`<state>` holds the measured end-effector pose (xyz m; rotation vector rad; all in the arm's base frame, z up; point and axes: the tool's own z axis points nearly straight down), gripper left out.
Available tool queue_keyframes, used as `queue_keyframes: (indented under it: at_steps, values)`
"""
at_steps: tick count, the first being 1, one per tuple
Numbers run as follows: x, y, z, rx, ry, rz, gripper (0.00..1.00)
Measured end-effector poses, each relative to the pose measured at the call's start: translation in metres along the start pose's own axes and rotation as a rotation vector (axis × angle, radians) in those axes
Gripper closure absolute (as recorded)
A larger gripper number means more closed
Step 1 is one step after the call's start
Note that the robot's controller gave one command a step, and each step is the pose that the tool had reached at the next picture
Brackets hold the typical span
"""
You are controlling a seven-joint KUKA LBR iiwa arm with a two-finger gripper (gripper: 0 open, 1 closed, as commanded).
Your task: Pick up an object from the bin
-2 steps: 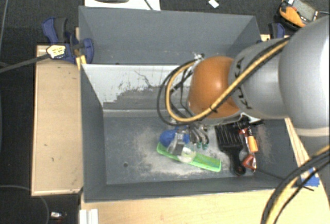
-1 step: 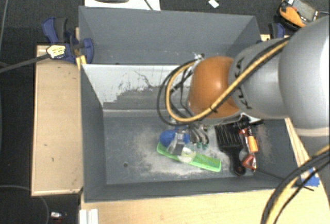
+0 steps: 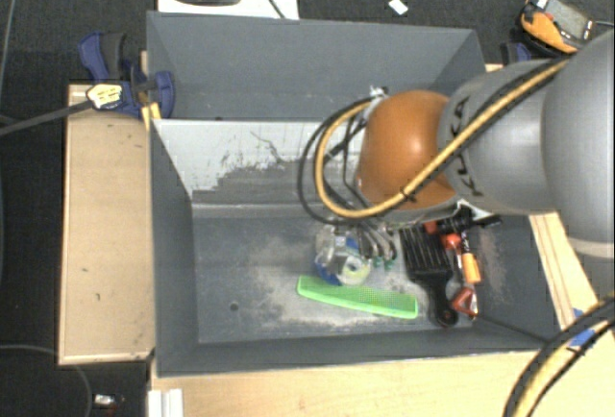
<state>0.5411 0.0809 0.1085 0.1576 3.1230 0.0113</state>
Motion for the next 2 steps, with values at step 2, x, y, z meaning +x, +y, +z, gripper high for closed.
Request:
queue_keyframes:
  at_steps: [2]
  values:
    - [-0.001, 0.0, -0.035, -0.001, -0.002, 0.003, 1.0]
